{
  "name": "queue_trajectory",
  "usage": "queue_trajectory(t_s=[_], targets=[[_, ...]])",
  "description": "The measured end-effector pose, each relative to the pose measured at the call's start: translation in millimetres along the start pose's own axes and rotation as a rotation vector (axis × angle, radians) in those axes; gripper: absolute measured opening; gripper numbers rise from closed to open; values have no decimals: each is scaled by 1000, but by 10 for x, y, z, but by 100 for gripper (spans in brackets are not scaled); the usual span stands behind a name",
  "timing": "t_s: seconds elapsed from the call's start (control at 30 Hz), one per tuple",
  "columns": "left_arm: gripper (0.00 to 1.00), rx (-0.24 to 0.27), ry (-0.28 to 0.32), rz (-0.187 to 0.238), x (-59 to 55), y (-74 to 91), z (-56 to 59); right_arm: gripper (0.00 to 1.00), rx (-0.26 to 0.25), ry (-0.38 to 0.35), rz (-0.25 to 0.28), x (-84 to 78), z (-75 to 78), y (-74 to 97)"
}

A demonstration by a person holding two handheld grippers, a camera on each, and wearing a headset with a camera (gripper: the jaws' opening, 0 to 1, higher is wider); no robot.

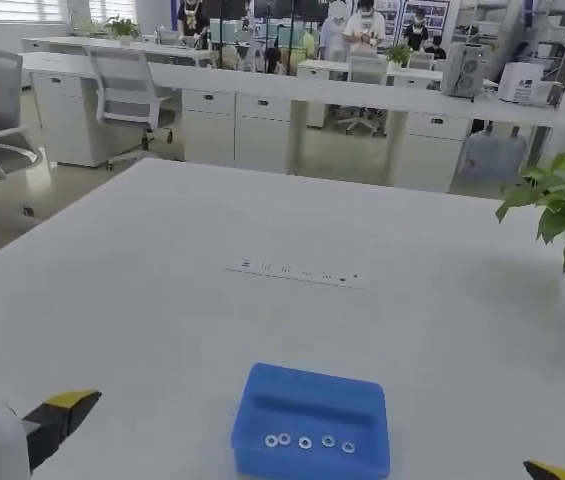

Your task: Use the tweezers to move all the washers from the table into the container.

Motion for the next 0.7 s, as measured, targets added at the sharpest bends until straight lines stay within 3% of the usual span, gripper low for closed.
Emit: queue_trajectory(t_s=[0.2,0.27,0.5,0.7], targets=[[95,17,-4,-4,-14,71,-46,67,-4,-22,-13,-62,27,-118],[95,15,3,-10,-32,72,-55,67,-5,1,-14,-48,5,-130],[94,-2,-14,-18,-31,-17,-46,67,-6,-11,-45,-171,-29,-59],[93,-14,-12,-17,-44,-54,-1,67,-10,-11,-67,-192,53,-25]])
Point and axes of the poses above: the centre of the closed fingertips' face, and the gripper's own axes: y roughly backward along the fingers, z roughly to its right, x roughly out of its top, the point moved 4 cm from there along y, roughly backward along the fingers, and after that the axes turned 13 degrees about z, right-handed, at the moved point
